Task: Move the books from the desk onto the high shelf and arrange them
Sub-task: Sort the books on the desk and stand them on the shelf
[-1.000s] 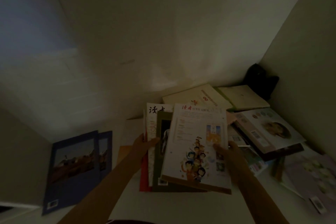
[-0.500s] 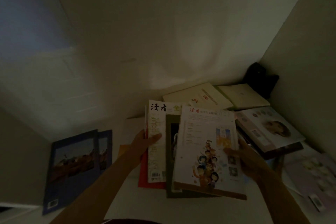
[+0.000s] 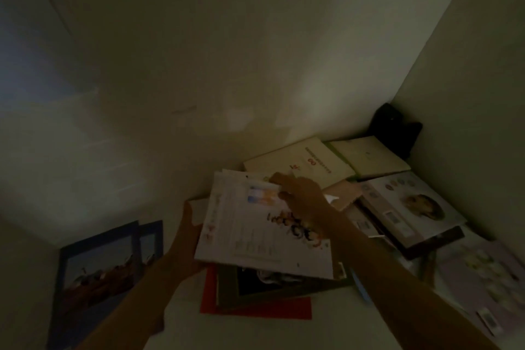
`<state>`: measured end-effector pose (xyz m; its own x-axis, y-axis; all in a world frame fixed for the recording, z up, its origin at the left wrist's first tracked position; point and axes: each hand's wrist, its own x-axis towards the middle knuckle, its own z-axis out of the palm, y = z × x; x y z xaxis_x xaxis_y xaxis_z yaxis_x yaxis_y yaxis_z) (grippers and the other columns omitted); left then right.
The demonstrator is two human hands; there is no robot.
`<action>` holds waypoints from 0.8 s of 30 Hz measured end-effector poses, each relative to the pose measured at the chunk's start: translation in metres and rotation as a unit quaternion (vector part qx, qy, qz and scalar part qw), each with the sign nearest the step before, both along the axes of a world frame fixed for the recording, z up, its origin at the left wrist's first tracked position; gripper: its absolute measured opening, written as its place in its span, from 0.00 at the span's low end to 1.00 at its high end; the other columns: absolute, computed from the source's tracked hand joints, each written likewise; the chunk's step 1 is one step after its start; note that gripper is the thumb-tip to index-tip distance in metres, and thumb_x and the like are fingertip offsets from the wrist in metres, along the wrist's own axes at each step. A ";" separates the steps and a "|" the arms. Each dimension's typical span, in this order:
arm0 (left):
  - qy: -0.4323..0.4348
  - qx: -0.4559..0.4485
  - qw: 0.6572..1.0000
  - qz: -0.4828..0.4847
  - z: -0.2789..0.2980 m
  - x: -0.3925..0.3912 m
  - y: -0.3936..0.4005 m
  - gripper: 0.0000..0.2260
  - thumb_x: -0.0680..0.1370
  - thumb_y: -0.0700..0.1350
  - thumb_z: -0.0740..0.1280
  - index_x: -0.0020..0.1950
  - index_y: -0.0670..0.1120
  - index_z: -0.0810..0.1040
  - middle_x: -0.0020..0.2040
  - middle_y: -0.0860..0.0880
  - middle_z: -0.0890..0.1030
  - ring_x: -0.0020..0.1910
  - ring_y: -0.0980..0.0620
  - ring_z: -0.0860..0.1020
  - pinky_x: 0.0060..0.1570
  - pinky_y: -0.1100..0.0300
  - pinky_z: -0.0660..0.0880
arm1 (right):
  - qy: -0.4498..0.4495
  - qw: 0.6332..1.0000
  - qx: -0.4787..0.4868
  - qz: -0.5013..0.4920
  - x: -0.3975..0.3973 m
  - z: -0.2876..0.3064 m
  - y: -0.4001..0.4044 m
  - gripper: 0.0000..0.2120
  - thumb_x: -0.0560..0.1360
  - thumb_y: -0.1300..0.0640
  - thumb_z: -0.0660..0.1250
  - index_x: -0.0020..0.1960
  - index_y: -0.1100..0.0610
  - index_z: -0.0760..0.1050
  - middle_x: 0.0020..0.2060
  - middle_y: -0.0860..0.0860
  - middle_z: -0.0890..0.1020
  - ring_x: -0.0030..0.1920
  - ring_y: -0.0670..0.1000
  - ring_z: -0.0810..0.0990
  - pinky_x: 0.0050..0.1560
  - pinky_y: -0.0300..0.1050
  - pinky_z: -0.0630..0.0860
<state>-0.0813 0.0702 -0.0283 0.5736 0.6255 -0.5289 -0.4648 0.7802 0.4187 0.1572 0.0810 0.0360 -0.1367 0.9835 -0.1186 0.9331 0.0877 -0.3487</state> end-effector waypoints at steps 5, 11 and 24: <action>0.206 0.120 0.970 -0.051 0.010 0.018 0.003 0.37 0.58 0.68 0.73 0.59 0.48 0.77 0.53 0.44 0.83 0.50 0.45 0.82 0.42 0.53 0.79 | 0.143 0.955 -0.032 -0.256 0.092 0.022 -0.027 0.25 0.78 0.60 0.63 0.73 0.60 0.61 0.68 0.59 0.69 0.66 0.59 0.69 0.61 0.47 0.65; 0.319 0.149 0.935 -0.046 0.011 0.026 0.005 0.14 0.75 0.42 0.69 0.60 0.45 0.74 0.48 0.46 0.81 0.43 0.49 0.79 0.34 0.58 0.77 | 0.411 0.766 -0.027 -0.493 0.164 -0.005 -0.117 0.27 0.67 0.67 0.71 0.65 0.65 0.70 0.52 0.64 0.78 0.48 0.62 0.78 0.48 0.56 0.77; 0.288 0.139 0.947 -0.039 0.006 0.023 0.007 0.15 0.76 0.41 0.67 0.62 0.43 0.74 0.47 0.45 0.80 0.43 0.48 0.79 0.36 0.56 0.77 | 0.710 0.568 -0.072 -0.410 0.062 -0.070 -0.143 0.27 0.71 0.69 0.62 0.68 0.56 0.67 0.61 0.62 0.77 0.56 0.64 0.79 0.44 0.61 0.80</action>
